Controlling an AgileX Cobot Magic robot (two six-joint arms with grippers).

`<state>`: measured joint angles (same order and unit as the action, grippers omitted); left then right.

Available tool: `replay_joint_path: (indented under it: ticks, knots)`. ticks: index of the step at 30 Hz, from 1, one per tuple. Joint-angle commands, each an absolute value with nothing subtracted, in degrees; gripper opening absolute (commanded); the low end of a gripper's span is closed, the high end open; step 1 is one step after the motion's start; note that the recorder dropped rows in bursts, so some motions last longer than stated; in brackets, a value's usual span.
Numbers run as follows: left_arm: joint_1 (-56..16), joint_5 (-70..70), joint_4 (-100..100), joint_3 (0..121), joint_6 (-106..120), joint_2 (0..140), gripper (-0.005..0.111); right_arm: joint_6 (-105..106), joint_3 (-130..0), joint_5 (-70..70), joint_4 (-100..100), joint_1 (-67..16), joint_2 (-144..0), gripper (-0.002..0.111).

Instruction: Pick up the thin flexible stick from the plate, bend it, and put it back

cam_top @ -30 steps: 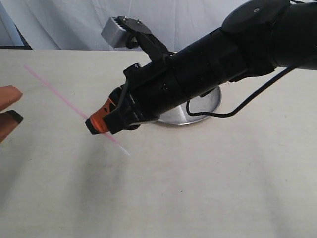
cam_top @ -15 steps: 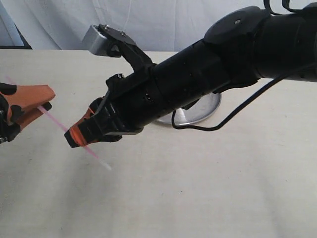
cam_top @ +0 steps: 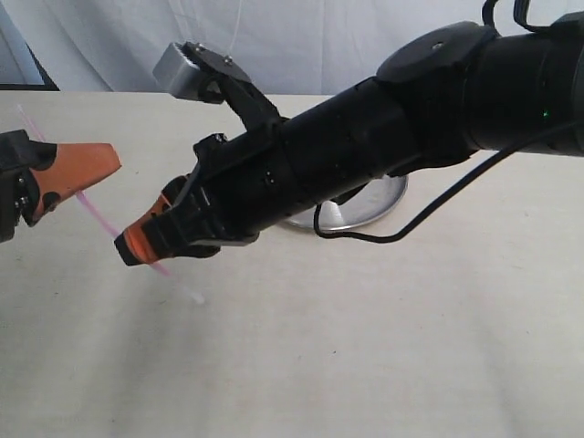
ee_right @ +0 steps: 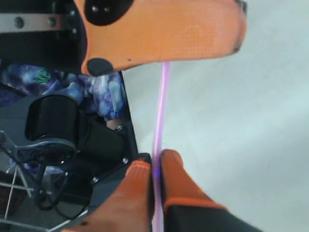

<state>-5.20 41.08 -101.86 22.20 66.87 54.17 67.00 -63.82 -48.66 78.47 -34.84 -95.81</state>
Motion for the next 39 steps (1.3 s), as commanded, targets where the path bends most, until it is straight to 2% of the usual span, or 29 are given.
replay_joint_path:
  ticks: [1, 5, 7, 9, 11, 20, 33, 36, 39]
  knots:
    - [-5.26, 43.29, -99.95, 22.33, 63.31, 55.08, 0.023, 74.39, -64.24, -45.93, 88.68, -35.12, -95.85, -0.001]
    - [-5.26, 43.29, -99.95, 22.33, 61.49, 55.82, 0.043, 75.01, -64.24, -46.14, 91.11, -35.51, -96.15, -0.001]
    - [-5.26, 42.88, -99.95, 22.33, 61.49, 55.96, 0.034, 75.01, -64.24, -46.53, 91.09, -35.51, -96.41, -0.001]
    - [-5.26, 41.9, -99.95, 22.33, 61.96, 55.96, 0.014, 74.1, -64.24, -48.4, 91.09, -35.51, -96.41, -0.001]
    - [-5.26, 41.41, -99.95, 22.33, 63.14, 55.96, 0.0, 72.56, -64.24, -50.95, 91.21, -35.51, -96.41, -0.001]
    - [-5.26, 42.4, -99.95, 22.33, 71.96, 55.96, 0.0, 56.37, -64.24, -53.26, 90.7, -35.4, -96.41, -0.001]
    - [-5.26, 44.97, -99.95, 22.33, 71.13, 55.96, 0.0, 56.81, -64.24, -48.34, 74.99, -35.4, -96.51, -0.001]
    - [-5.26, 44.97, -99.95, 22.33, 71.13, 55.96, 0.0, 55.31, -64.24, -47.13, 74.99, -35.4, -96.51, 0.011]
    - [-5.26, 44.97, -99.95, 22.33, 71.13, 55.96, 0.0, 55.31, -64.24, -46.47, 74.37, -35.4, -96.51, 0.039]
